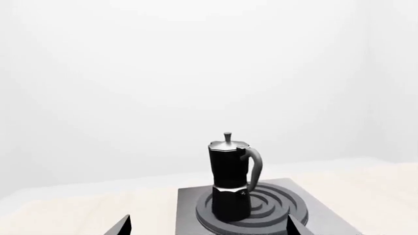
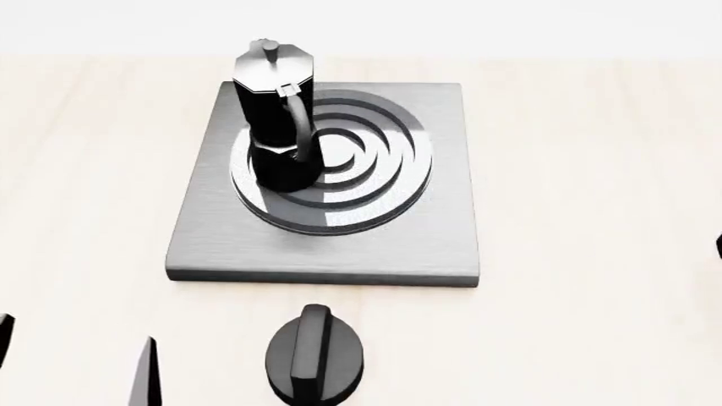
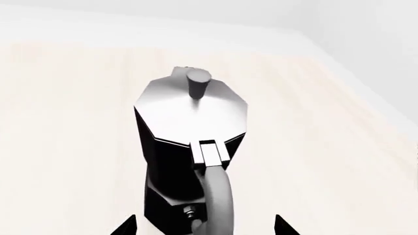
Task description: Put both moka pots on the stove.
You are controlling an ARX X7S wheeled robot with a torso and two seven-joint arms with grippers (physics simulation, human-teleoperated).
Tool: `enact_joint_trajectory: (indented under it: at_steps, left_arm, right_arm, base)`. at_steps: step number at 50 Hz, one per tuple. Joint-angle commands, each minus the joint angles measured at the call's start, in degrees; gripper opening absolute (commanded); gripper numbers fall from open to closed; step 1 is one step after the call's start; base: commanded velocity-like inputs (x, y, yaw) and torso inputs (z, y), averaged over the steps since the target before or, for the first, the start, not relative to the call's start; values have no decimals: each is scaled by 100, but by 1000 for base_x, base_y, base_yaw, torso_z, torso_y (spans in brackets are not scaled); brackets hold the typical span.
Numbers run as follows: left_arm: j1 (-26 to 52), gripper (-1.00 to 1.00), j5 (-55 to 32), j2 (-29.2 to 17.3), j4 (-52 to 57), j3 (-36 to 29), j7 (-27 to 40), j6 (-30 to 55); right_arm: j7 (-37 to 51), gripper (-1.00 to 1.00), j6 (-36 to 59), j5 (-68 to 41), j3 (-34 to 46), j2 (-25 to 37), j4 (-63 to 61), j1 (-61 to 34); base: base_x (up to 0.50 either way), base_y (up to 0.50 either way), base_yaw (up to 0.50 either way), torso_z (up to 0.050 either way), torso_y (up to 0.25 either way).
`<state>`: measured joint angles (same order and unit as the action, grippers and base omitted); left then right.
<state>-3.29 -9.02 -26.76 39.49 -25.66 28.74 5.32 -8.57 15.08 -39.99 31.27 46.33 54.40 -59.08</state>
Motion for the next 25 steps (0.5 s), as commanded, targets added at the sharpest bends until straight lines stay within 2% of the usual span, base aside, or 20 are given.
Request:
enact_joint_trajectory:
  at_steps: [1, 19, 20, 25]
  left_arm:
    - [23, 100, 12, 11, -30, -48, -3, 13]
    - [42, 100, 1, 3, -45, -72, 5, 14]
    - [42, 100, 0, 3, -47, -74, 5, 13]
    - [46, 100, -2, 2, -81, -78, 3, -14]
  right_arm:
    - [22, 100, -241, 67, -33, -122, 314, -20]
    - [-30, 100, -547, 231, -15, -398, 895, -313]
    - [-26, -100, -548, 231, -18, -402, 903, -316]
    - [-75, -100, -558, 238, -15, -432, 939, -348]
  base:
    - [0, 0, 0, 0, 0]
    - [0, 0, 0, 0, 0]
    - [0, 0, 0, 0, 0]
    - [0, 0, 0, 0, 0]
